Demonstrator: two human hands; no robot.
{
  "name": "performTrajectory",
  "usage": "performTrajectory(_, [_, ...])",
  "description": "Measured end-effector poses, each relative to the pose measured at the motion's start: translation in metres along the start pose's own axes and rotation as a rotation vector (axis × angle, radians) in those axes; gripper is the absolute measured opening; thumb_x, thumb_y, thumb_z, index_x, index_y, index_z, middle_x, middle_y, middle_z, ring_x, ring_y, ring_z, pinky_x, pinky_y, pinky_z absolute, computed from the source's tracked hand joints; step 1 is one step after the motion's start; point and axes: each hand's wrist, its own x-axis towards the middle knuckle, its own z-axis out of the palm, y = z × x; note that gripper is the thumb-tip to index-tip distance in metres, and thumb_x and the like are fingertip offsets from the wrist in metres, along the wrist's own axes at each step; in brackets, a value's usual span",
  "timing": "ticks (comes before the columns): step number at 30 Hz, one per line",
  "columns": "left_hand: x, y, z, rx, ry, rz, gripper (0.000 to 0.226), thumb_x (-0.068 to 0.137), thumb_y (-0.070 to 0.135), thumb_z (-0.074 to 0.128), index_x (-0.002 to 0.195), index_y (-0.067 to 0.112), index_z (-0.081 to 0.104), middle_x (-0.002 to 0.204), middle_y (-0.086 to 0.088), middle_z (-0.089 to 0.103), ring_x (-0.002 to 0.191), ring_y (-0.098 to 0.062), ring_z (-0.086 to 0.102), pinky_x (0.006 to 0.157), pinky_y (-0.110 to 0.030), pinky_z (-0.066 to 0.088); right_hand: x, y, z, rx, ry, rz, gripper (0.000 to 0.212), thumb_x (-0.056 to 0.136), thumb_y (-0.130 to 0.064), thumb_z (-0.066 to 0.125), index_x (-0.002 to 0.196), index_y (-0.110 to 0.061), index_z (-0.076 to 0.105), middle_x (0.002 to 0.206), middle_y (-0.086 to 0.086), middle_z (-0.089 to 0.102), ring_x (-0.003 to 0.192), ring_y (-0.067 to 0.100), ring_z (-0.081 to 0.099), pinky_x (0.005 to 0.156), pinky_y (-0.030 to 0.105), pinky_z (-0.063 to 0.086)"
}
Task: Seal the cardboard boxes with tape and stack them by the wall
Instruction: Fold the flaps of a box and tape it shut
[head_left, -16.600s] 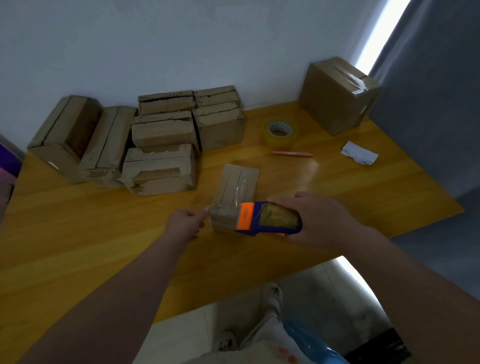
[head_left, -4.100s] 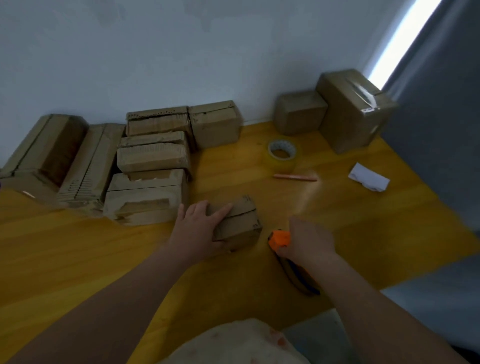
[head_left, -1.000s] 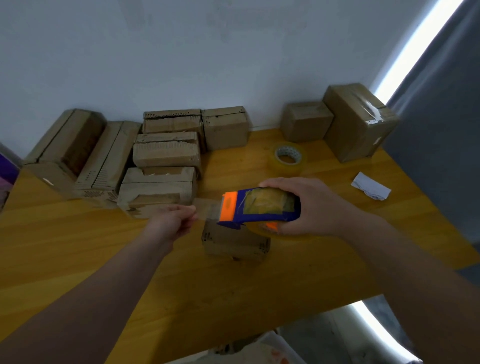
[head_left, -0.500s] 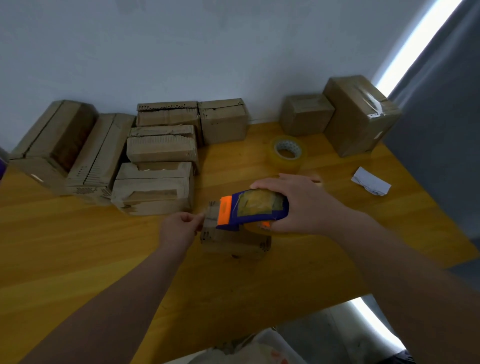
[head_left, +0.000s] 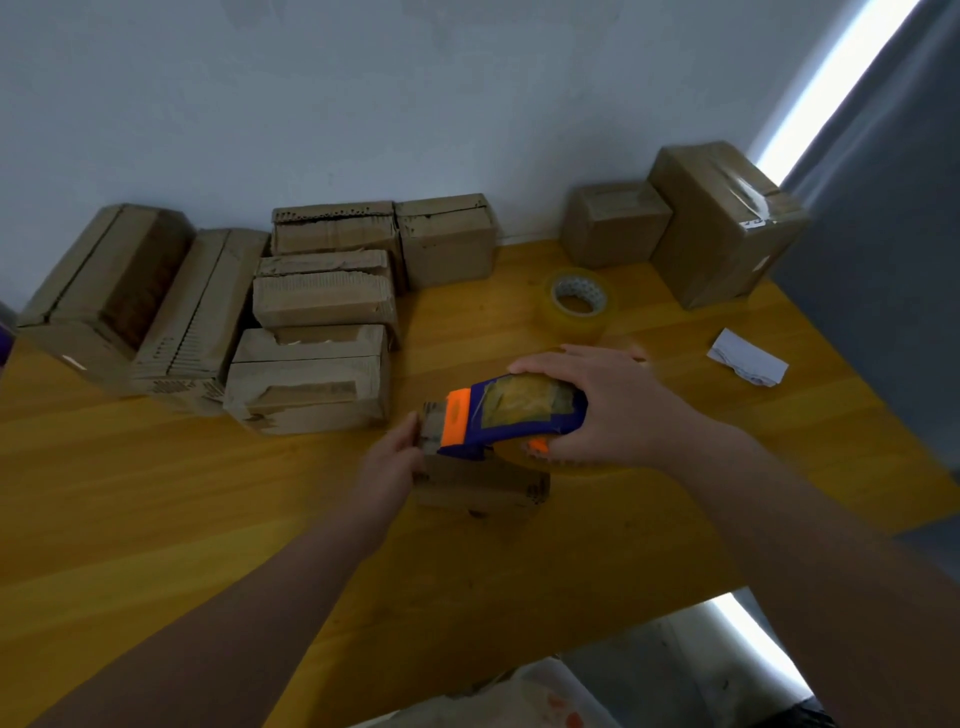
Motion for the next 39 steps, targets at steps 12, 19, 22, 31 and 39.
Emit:
performTrajectory(12, [0.032, 0.017, -0.007, 0.843, -0.295, 0.474, 0.118, 0.057, 0.042, 0.088, 0.152, 0.026, 0.02, 0.157, 0.008, 0.021, 0.145, -0.016, 0.017, 0.117, -0.047, 0.023, -0.005, 0.006, 0.0, 0.034, 0.014, -0.022, 0.073, 0.077, -0.036, 0.078, 0.14, -0.04, 0.042, 0.136, -0.005, 0.049, 0.129, 0.015, 0.038, 0.083, 0.019, 0.021])
performTrajectory(19, [0.045, 0.012, -0.011, 0.954, -0.278, 0.526, 0.105, 0.049, 0.068, 0.079, 0.142, 0.039, 0.038, 0.144, 0.017, 0.037, 0.133, -0.014, 0.035, 0.106, -0.048, 0.039, -0.006, 0.011, 0.003, 0.105, 0.016, -0.108, 0.071, 0.074, -0.036, 0.081, 0.136, -0.031, 0.049, 0.121, -0.008, 0.059, 0.107, 0.008, 0.054, 0.094, 0.033, 0.048])
performTrajectory(22, [0.048, 0.013, -0.014, 1.001, -0.27, 0.513, 0.107, 0.047, 0.076, 0.071, 0.142, 0.041, 0.036, 0.145, 0.019, 0.036, 0.133, -0.013, 0.036, 0.105, -0.048, 0.04, -0.003, 0.012, -0.002, 0.08, -0.031, -0.155, 0.069, 0.075, -0.034, 0.079, 0.137, -0.027, 0.048, 0.119, -0.005, 0.061, 0.104, 0.012, 0.058, 0.091, 0.035, 0.05])
performTrajectory(31, [0.034, 0.033, -0.008, 1.222, -0.301, 0.524, 0.102, 0.065, 0.065, 0.068, 0.149, 0.026, 0.025, 0.152, 0.004, 0.028, 0.14, -0.018, 0.02, 0.113, -0.038, 0.024, -0.04, 0.061, -0.018, -0.009, -0.052, -0.023, 0.064, 0.074, -0.045, 0.079, 0.131, -0.041, 0.05, 0.102, -0.03, 0.051, 0.094, -0.009, 0.05, 0.07, 0.008, 0.036])
performTrajectory(39, [0.038, 0.039, -0.006, 1.217, -0.386, 0.501, 0.119, 0.05, 0.081, 0.049, 0.15, 0.021, 0.023, 0.151, -0.001, 0.024, 0.138, -0.02, 0.02, 0.114, -0.036, 0.022, -0.065, 0.078, -0.013, 0.247, 0.095, 0.133, 0.065, 0.068, -0.021, 0.086, 0.117, -0.044, 0.051, 0.099, -0.026, 0.053, 0.088, -0.022, 0.049, 0.069, 0.004, 0.042])
